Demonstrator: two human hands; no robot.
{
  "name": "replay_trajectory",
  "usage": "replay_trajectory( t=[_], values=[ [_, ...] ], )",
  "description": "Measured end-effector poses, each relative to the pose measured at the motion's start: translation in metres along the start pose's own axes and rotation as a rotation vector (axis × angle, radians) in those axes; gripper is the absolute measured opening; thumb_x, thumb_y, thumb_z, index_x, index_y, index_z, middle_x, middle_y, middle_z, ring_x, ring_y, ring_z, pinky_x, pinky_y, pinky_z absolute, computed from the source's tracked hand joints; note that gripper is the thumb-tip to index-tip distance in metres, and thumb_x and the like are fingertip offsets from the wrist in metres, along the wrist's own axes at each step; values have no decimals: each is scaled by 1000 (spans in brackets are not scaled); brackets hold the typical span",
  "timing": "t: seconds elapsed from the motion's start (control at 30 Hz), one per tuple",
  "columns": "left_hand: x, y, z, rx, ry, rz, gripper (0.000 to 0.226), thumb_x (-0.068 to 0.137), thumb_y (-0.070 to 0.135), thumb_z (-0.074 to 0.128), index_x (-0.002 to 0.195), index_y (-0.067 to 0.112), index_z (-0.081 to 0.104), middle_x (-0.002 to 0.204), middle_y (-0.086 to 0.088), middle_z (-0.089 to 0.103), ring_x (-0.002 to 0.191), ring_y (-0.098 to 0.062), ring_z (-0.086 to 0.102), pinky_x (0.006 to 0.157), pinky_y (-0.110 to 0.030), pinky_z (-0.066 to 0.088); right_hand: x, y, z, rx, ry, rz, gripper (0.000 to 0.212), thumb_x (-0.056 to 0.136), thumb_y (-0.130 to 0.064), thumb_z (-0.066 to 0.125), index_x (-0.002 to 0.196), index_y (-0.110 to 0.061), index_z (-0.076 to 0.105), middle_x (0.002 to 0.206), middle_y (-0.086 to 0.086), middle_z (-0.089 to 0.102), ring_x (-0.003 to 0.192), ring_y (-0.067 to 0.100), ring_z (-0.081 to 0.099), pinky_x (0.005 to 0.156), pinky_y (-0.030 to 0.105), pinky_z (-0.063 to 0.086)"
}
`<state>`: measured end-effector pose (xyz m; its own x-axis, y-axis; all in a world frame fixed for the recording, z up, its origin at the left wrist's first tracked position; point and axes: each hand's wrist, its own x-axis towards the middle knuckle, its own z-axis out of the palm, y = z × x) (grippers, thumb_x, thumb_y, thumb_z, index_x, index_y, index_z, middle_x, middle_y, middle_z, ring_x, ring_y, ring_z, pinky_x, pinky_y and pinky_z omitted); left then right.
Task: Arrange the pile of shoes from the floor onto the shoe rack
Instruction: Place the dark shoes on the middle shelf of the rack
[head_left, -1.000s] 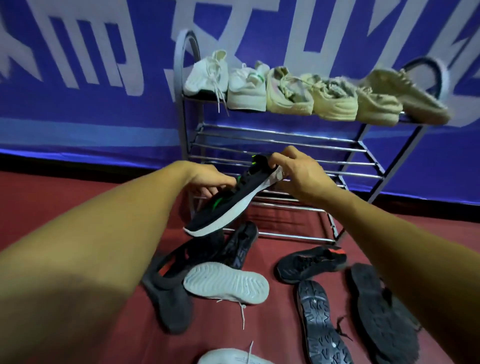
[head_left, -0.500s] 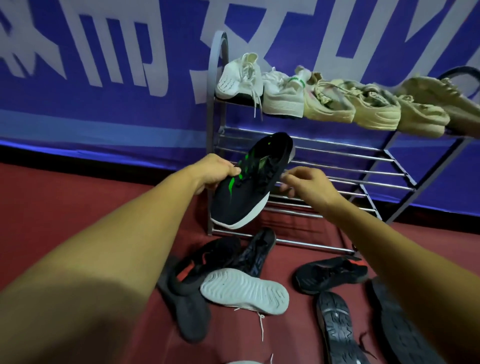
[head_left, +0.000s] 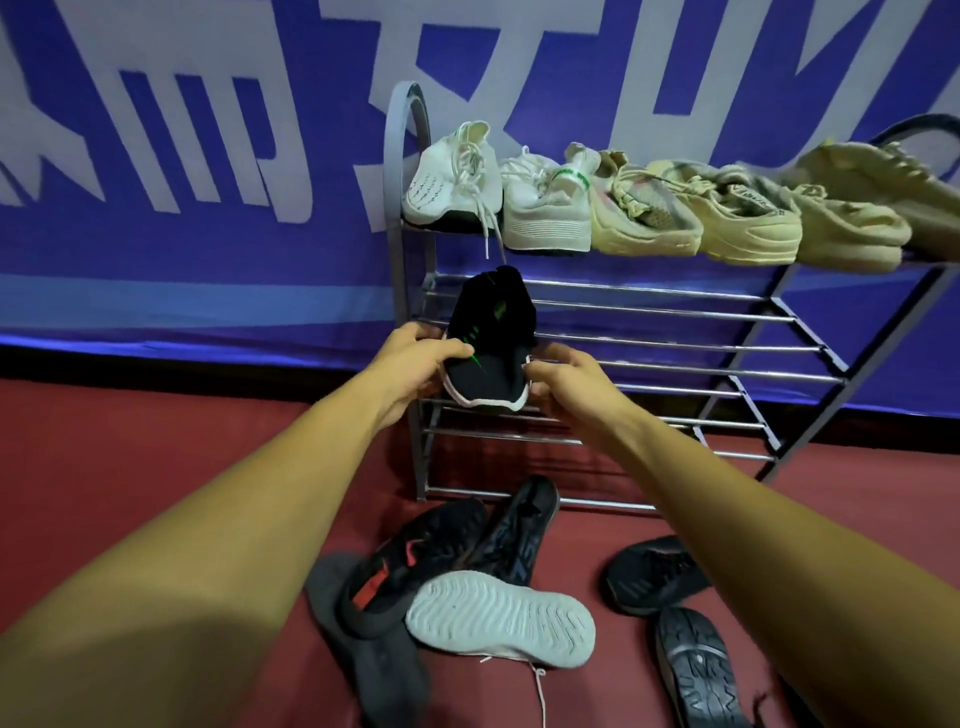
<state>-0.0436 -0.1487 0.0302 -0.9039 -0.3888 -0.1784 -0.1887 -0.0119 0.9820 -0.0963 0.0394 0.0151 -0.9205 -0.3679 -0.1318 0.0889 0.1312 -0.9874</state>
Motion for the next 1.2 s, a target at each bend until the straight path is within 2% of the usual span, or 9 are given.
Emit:
replay_trajectory(
  t=[0.13, 0.23, 0.5, 0.63, 0.8, 0.87, 0.97, 1.03, 1.2],
  values=[
    [0, -1, 1, 29, -106, -87, 36, 81, 12, 62, 111, 33, 63, 69, 5, 58, 56, -9, 47, 58, -26, 35, 15, 0, 8, 37, 64, -18, 28, 87, -3, 58, 114, -3, 64, 74, 10, 54, 57, 12, 43, 52, 25, 30],
    [9, -4, 2, -35, -80, -96, 54, 83, -1, 55, 120, 38, 58, 54, 8, 50, 42, -4, 35, 53, -24, 26, 25, 1, 12, 111, 28, -47, 29, 93, 0, 56, 121, -7, 64, 88, 9, 65, 68, 14, 57, 60, 23, 44],
    [32, 0, 13, -236, 127, -59, 33, 85, -7, 56, 106, 18, 57, 74, -3, 56, 53, -9, 46, 50, -22, 32, 44, -5, 15, 211, -42, -38, 28, 71, 4, 63, 91, -15, 70, 82, -1, 71, 82, 14, 65, 77, 28, 46],
    [37, -9, 12, -181, 139, -17, 44, 86, -5, 56, 121, 22, 60, 78, -2, 62, 55, -9, 46, 46, -20, 31, 48, -11, 14, -50, -56, -107, 48, 62, -6, 74, 109, -10, 70, 101, 2, 77, 100, 24, 71, 83, 33, 53],
    [41, -16, 5, -59, 129, 16, 50, 87, -1, 57, 130, 24, 58, 82, 1, 65, 62, -10, 48, 45, -21, 32, 41, -14, 12, -224, -57, -151, 45, 80, 2, 73, 121, -13, 68, 110, -3, 69, 96, 11, 60, 67, 3, 43],
    [40, -17, 6, -5, 142, 49, 49, 86, 2, 58, 131, 22, 60, 87, 2, 68, 66, -10, 53, 51, -23, 44, 41, -15, 13, -272, -54, -147, 45, 79, -2, 74, 122, -13, 68, 115, 0, 70, 102, 15, 61, 80, 12, 48],
    [36, -12, 11, 52, 184, 81, 47, 86, 2, 59, 130, 19, 61, 104, -6, 72, 91, -21, 68, 94, -46, 53, 46, -12, 17, -422, -46, -110, 46, 76, -13, 76, 122, -16, 68, 117, 5, 71, 109, 24, 63, 98, 41, 51],
    [33, -8, 16, 73, 233, 68, 47, 84, 1, 59, 128, 16, 63, 114, -14, 72, 113, -37, 64, 97, -53, 49, 45, -12, 19, -440, -37, -104, 47, 76, -18, 75, 122, -19, 68, 118, 4, 70, 110, 24, 62, 99, 43, 51],
    [27, -9, 16, 129, 281, 49, 43, 81, 8, 65, 124, 14, 66, 117, -19, 70, 118, -44, 58, 96, -55, 50, 45, -6, 18, -417, -38, -126, 51, 70, -28, 70, 121, -26, 67, 119, -2, 69, 111, 21, 62, 100, 45, 51]
  ],
)
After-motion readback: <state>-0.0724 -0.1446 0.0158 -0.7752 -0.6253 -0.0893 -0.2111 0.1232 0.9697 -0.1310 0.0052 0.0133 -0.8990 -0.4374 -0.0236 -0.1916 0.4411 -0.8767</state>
